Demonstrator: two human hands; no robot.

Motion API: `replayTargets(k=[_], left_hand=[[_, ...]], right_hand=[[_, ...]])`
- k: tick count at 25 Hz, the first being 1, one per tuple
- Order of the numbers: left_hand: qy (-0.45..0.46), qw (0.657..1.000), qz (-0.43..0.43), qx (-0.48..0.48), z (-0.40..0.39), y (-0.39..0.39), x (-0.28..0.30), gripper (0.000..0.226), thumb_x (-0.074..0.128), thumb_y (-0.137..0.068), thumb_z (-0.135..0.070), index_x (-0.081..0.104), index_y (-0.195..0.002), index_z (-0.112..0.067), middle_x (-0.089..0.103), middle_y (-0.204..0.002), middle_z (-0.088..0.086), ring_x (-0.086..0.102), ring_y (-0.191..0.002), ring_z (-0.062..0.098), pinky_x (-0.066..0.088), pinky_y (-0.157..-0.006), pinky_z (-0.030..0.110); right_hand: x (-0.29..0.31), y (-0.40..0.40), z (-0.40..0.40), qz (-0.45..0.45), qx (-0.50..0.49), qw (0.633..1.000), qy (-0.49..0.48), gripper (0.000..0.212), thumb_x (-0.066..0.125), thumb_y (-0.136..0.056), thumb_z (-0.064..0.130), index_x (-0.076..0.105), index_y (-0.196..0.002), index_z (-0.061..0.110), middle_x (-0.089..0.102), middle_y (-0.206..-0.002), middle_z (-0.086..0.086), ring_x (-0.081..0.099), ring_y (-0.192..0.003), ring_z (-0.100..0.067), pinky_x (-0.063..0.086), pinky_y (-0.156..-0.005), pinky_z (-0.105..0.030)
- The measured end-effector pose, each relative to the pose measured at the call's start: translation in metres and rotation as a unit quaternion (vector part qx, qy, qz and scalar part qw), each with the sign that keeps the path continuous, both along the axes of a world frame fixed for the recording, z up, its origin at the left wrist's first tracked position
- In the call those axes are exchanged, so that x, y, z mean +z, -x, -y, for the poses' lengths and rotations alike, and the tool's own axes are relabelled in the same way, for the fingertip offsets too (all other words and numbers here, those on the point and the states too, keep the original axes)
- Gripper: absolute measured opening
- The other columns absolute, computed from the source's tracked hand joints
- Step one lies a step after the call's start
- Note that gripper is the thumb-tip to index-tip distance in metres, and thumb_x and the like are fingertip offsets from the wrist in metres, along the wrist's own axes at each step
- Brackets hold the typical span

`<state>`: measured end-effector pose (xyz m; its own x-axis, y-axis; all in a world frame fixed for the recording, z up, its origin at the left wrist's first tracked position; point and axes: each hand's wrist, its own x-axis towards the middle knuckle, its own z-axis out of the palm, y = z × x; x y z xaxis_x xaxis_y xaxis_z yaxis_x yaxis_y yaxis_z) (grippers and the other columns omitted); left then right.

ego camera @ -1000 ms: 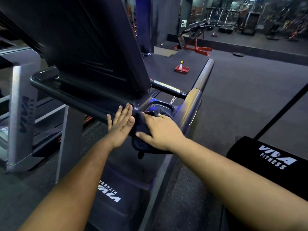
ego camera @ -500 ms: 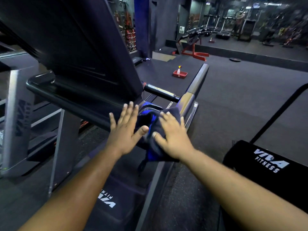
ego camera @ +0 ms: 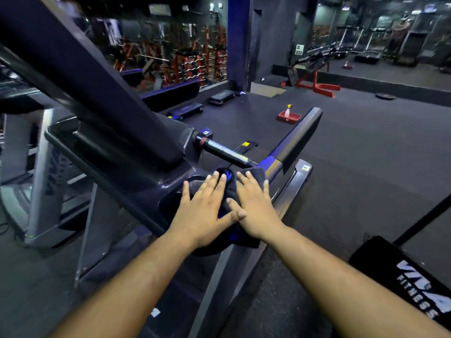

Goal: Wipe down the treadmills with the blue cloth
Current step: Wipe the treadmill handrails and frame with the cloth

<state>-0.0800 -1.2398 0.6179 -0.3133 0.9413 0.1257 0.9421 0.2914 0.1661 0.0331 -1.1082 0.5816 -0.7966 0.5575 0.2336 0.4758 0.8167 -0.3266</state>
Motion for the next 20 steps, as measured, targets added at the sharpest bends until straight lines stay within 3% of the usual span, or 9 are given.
replayTargets(k=[2,7,10,14,17,20], left_hand=[[0.009,1.0,-0.008,0.012,-0.017,-0.009,0.002,0.118,-0.015,-0.062,-0.093,-0.013,-0.156,-0.023,-0.012,-0.166,-0.004,-0.012,-0.151,0.008,-0.008,-0.12,0.058],[0.06,0.997,-0.004,0.05,-0.046,-0.017,-0.002,0.117,-0.004,-0.065,-0.096,-0.016,-0.156,-0.023,-0.017,-0.165,-0.006,-0.017,-0.15,0.006,-0.008,-0.119,0.061],[0.086,0.994,0.01,0.066,-0.051,-0.015,-0.006,0.12,0.002,-0.064,-0.098,-0.016,-0.156,-0.023,-0.019,-0.164,-0.009,-0.02,-0.149,0.006,-0.007,-0.119,0.061],[0.081,0.995,0.015,0.063,-0.049,-0.015,-0.006,0.117,0.006,-0.068,-0.099,-0.016,-0.155,-0.025,-0.023,-0.163,-0.008,-0.024,-0.148,0.006,-0.008,-0.119,0.06],[0.08,0.994,0.031,0.071,-0.049,-0.015,-0.004,0.119,0.007,-0.066,-0.099,-0.017,-0.155,-0.024,-0.025,-0.162,-0.008,-0.025,-0.147,0.007,-0.01,-0.119,0.06],[0.079,0.989,0.056,0.112,-0.052,-0.014,-0.003,0.12,0.001,-0.063,-0.099,-0.016,-0.156,-0.025,-0.025,-0.162,-0.009,-0.026,-0.146,0.005,-0.01,-0.118,0.061]], right_hand=[[-0.003,-0.015,-0.027,0.002,0.035,0.999,-0.012,0.077,0.021,-0.091,0.059,0.023,-0.156,0.018,0.014,-0.166,0.004,0.0,-0.153,-0.013,0.0,-0.121,-0.058],[0.019,0.001,-0.121,0.087,-0.069,0.994,-0.016,0.067,0.029,-0.102,0.051,0.013,-0.158,0.019,0.007,-0.167,-0.004,-0.003,-0.154,-0.021,-0.006,-0.119,-0.062],[0.02,0.011,-0.104,0.104,-0.014,0.994,-0.023,0.088,0.016,-0.089,0.074,0.005,-0.159,0.021,-0.001,-0.167,-0.009,-0.008,-0.153,-0.024,-0.011,-0.118,-0.057],[0.026,-0.004,-0.101,0.107,0.0,0.994,0.015,0.117,0.009,-0.065,0.094,0.001,-0.159,0.025,-0.007,-0.167,-0.001,-0.011,-0.153,-0.017,-0.011,-0.119,-0.054],[0.04,0.02,-0.118,0.17,-0.007,0.985,0.005,0.115,0.015,-0.07,0.093,0.006,-0.159,0.021,0.002,-0.167,-0.005,-0.002,-0.154,-0.019,-0.007,-0.12,-0.055],[0.047,0.059,-0.129,0.251,0.025,0.968,-0.004,0.107,0.034,-0.082,0.083,0.003,-0.159,0.015,0.006,-0.166,-0.014,0.007,-0.153,-0.025,0.001,-0.122,-0.055]])
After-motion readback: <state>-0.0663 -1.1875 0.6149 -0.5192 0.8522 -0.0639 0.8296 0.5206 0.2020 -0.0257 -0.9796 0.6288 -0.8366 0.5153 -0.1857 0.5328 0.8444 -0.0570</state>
